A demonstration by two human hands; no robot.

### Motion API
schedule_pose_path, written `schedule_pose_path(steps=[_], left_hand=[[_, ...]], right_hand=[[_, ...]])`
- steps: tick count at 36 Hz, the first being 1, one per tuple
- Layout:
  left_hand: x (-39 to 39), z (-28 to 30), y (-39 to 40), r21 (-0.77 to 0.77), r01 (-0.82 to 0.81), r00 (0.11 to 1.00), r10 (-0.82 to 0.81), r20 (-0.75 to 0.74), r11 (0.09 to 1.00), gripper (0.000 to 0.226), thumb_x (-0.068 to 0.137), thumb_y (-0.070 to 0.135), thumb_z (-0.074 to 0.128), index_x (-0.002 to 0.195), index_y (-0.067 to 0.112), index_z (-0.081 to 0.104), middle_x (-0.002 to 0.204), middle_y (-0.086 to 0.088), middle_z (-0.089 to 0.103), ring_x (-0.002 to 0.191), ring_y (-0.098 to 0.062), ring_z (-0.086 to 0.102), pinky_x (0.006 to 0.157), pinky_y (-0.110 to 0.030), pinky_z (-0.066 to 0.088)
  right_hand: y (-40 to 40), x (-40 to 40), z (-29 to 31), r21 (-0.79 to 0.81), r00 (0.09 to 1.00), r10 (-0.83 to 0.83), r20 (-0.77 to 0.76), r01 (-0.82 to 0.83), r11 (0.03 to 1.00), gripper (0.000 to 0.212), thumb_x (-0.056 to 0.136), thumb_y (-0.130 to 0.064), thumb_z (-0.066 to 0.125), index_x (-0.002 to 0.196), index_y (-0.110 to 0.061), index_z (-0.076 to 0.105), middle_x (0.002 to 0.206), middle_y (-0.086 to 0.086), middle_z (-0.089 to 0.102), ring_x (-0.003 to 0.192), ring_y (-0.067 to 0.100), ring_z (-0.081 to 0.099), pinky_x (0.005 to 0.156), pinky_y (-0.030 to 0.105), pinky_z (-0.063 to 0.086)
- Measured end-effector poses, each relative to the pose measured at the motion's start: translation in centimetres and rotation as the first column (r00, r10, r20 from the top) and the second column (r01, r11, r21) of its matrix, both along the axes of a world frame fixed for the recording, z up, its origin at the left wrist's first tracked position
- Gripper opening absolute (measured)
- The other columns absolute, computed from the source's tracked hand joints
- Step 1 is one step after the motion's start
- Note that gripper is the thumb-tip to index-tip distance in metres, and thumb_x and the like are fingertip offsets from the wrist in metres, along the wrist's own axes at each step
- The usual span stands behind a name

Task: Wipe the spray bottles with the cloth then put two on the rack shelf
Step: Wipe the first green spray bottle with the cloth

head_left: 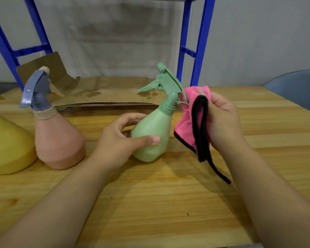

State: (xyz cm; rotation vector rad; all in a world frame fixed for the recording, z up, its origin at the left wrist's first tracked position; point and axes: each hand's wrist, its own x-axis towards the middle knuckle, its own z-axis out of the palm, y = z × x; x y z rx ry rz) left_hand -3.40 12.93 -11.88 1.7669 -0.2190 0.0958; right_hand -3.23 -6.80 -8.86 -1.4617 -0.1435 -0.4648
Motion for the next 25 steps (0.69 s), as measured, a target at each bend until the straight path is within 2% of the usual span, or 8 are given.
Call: schedule_pose_path(steps=[3, 5, 8, 10, 13, 18, 21, 25], left_hand=[[0.1, -0.1, -0.4, -0.071, 0.051, 0.997, -0.054, -0.05, 0.996, 0.063, 0.046, 0.032, 0.085, 0.106, 0.034, 0.064, 0.108, 0.014, 0.066, 0.088, -0.006, 0.068, 0.069, -0.022, 0.056], [0.2, -0.1, -0.6, -0.066, 0.069, 0.996, -0.073, -0.054, 0.995, 0.063, 0.05, 0.036, 0.077, 0.112, 0.034, 0.063, 0.109, 0.015, 0.066, 0.089, -0.003, 0.066, 0.067, -0.019, 0.053], [0.4, 0.0, -0.4, 0.001, 0.104, 0.993, -0.104, -0.063, 0.995, 0.064, 0.054, 0.041, 0.075, 0.117, 0.036, 0.061, 0.112, 0.018, 0.066, 0.104, -0.006, 0.062, 0.083, -0.026, 0.052], [0.2, 0.1, -0.2, 0.083, 0.109, 0.991, -0.102, -0.084, 0.991, 0.064, 0.058, 0.043, 0.075, 0.119, 0.039, 0.058, 0.118, 0.022, 0.061, 0.112, -0.006, 0.055, 0.092, -0.031, 0.047], [0.1, 0.2, -0.1, 0.169, 0.042, 0.997, -0.032, -0.063, 0.985, 0.059, 0.068, 0.036, 0.077, 0.122, 0.043, 0.053, 0.122, 0.024, 0.054, 0.109, -0.003, 0.051, 0.085, -0.027, 0.045], [0.2, -0.1, -0.7, 0.11, -0.048, 0.998, 0.052, -0.038, 0.993, 0.057, 0.065, 0.024, 0.082, 0.113, 0.036, 0.055, 0.11, 0.016, 0.059, 0.101, -0.004, 0.058, 0.088, -0.034, 0.053], [0.6, -0.1, -1.1, 0.21, -0.1, 0.995, 0.095, 0.033, 0.973, 0.045, 0.066, 0.031, 0.081, 0.103, 0.037, 0.056, 0.105, 0.022, 0.059, 0.097, 0.004, 0.057, 0.086, -0.029, 0.052], [1.3, 0.4, -1.7, 0.358, -0.142, 0.987, 0.103, 0.127, 0.923, 0.037, 0.068, 0.036, 0.079, 0.1, 0.035, 0.06, 0.103, 0.019, 0.062, 0.093, 0.003, 0.059, 0.08, -0.029, 0.054]], right_hand=[[-0.4, 0.6, -0.4, -0.059, 0.995, -0.099, 0.01, 0.099, 0.993, 0.018, 0.095, -0.023, 0.058, 0.085, -0.013, 0.069, 0.067, -0.001, 0.066, 0.061, 0.014, 0.062, 0.06, 0.031, 0.055], [-0.9, 0.9, -0.8, -0.163, 0.988, -0.15, 0.029, 0.153, 0.975, 0.015, 0.093, -0.029, 0.06, 0.095, -0.02, 0.072, 0.074, -0.007, 0.068, 0.072, 0.015, 0.063, 0.069, 0.037, 0.055], [-1.3, 1.0, -1.1, -0.397, 0.984, -0.169, 0.051, 0.175, 0.901, 0.017, 0.095, -0.025, 0.058, 0.106, -0.031, 0.07, 0.089, -0.017, 0.068, 0.085, 0.003, 0.061, 0.078, 0.026, 0.045], [-1.1, 0.8, -1.1, -0.59, 0.988, -0.155, 0.009, 0.131, 0.797, 0.022, 0.095, -0.024, 0.057, 0.114, -0.03, 0.067, 0.103, -0.012, 0.068, 0.097, 0.007, 0.061, 0.085, 0.029, 0.046], [-1.1, 0.7, -1.1, -0.778, 0.988, -0.13, -0.087, 0.014, 0.628, 0.024, 0.095, -0.024, 0.058, 0.117, -0.024, 0.067, 0.11, -0.002, 0.068, 0.103, 0.017, 0.06, 0.094, 0.035, 0.048], [-1.4, 0.5, -1.1, -0.856, 0.976, -0.149, -0.16, -0.062, 0.514, 0.022, 0.094, -0.023, 0.059, 0.115, -0.023, 0.067, 0.105, -0.002, 0.068, 0.1, 0.019, 0.059, 0.09, 0.035, 0.048], [-1.9, 0.6, -0.9, -0.878, 0.978, -0.175, -0.116, -0.018, 0.478, 0.02, 0.093, -0.023, 0.061, 0.112, -0.022, 0.068, 0.103, -0.001, 0.069, 0.098, 0.02, 0.06, 0.088, 0.039, 0.05], [-2.6, 0.6, -0.6, -0.903, 0.966, -0.234, -0.111, 0.0, 0.429, 0.022, 0.089, -0.025, 0.066, 0.111, -0.026, 0.066, 0.103, -0.005, 0.068, 0.097, 0.019, 0.06, 0.084, 0.036, 0.05]])
